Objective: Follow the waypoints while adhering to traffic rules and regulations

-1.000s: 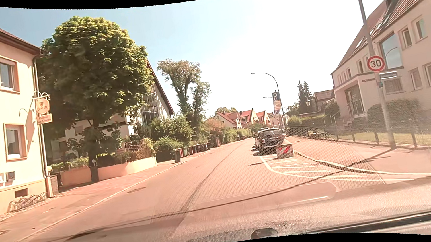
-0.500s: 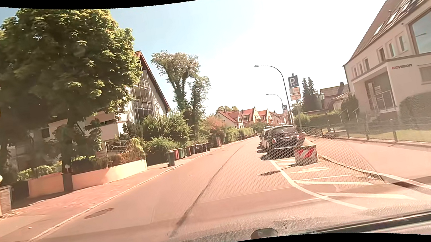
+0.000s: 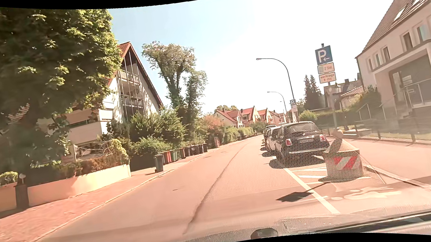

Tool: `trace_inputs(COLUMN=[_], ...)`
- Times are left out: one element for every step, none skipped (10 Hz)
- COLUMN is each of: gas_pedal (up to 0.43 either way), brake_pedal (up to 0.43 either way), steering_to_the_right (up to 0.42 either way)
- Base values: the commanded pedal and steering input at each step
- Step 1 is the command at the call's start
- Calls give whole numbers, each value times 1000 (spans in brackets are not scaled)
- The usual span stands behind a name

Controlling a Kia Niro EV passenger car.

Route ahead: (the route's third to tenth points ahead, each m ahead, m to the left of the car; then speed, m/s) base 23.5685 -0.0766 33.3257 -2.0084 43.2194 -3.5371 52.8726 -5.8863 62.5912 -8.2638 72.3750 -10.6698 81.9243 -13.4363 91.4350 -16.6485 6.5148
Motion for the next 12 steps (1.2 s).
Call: trace_inputs(gas_pedal=[87,87,87,87,87,87,87,98,98,98,98,98], brake_pedal=[0,0,0,0,0,0,0,0,0,0,0,0], steering_to_the_right=[19,27,31,30,31,34,33,28,22,20,21,23])
